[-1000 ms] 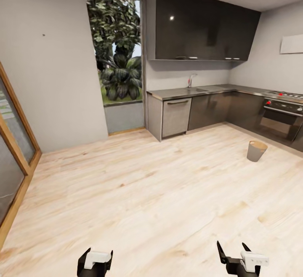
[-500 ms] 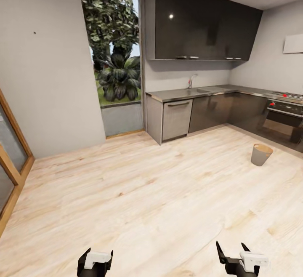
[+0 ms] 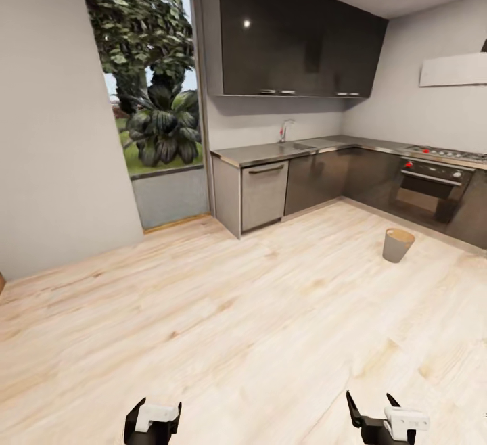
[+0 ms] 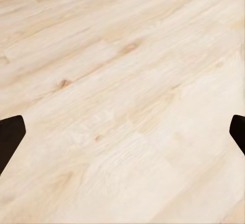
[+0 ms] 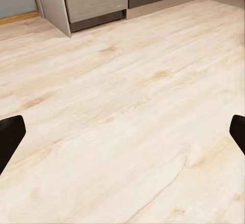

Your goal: Put the three can of soda from the living room inside the tash can in the kitchen.

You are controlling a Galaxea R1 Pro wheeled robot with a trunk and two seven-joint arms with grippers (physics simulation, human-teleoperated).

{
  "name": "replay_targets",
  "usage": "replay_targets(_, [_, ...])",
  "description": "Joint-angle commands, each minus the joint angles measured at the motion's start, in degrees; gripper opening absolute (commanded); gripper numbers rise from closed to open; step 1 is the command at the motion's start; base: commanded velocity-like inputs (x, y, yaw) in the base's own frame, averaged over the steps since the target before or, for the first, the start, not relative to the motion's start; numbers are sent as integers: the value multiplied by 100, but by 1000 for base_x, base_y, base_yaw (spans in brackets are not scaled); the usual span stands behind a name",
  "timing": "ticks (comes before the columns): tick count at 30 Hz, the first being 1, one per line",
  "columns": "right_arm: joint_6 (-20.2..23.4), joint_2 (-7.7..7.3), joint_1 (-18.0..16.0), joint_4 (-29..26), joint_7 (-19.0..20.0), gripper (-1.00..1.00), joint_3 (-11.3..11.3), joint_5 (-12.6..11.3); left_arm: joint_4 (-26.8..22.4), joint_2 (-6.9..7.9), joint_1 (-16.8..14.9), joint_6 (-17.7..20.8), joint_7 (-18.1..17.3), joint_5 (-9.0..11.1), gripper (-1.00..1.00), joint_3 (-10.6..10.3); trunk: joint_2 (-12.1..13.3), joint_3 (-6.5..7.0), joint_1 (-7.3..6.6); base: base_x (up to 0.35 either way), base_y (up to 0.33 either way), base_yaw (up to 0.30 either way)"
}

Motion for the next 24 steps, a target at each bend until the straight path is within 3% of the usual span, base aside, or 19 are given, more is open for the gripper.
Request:
replay_targets(1, [-2,-1,0,3,1,100,0,2,1,-1,0,0,2,0,100,0,0,0,0,324,81,-244])
replay_targets(24, [-4,-3,1,32,3,100,-4,1,66,-7,0,8,-6,-8,100,-8,0,0,0,323,81,-246])
